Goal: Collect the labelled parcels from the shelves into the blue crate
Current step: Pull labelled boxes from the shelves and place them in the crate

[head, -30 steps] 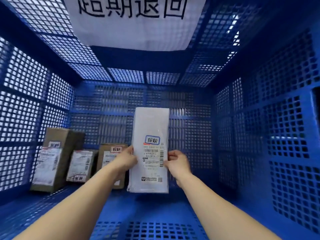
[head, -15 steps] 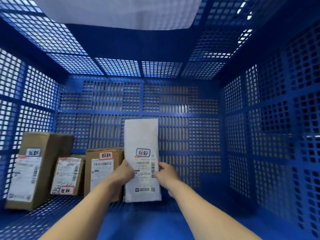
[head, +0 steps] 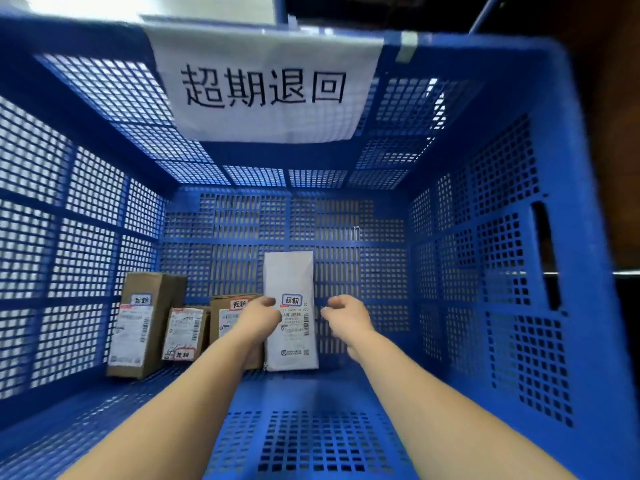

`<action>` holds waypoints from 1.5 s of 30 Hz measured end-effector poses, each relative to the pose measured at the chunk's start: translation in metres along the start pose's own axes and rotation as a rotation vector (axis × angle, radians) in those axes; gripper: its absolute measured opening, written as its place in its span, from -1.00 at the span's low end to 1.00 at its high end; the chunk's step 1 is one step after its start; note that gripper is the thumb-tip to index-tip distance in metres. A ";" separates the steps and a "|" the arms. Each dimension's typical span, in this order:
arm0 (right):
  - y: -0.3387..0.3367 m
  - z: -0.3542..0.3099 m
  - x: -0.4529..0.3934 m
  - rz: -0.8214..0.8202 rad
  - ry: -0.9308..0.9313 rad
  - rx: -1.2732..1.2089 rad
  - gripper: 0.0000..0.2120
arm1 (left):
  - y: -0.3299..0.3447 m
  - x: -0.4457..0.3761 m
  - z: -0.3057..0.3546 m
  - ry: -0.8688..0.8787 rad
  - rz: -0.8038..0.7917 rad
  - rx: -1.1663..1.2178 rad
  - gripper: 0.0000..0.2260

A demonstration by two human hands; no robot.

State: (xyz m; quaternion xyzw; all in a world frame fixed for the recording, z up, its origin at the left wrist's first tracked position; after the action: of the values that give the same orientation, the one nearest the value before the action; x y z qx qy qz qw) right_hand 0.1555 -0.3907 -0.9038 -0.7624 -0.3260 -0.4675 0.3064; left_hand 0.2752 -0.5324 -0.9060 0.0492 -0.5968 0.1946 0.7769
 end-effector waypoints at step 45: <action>-0.387 -0.020 0.682 0.850 -0.589 -0.697 -0.87 | 0.291 0.685 0.291 0.789 -0.677 -0.259 -0.83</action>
State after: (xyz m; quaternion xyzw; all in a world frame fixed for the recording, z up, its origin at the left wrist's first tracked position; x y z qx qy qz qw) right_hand 0.0811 -0.0308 -0.2112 -0.9776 0.1069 -0.1538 0.0959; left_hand 0.0511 -0.1875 -0.2203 0.0656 -0.2291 -0.1384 0.9613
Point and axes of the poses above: each hand's wrist, its own x-axis away from the middle knuckle, its own y-axis out of the palm, z = x × y, the point moved 10 cm from there along -x, towards the middle knuckle, and after that the axes turned 7 degrees about -z, right-handed, at the moved point
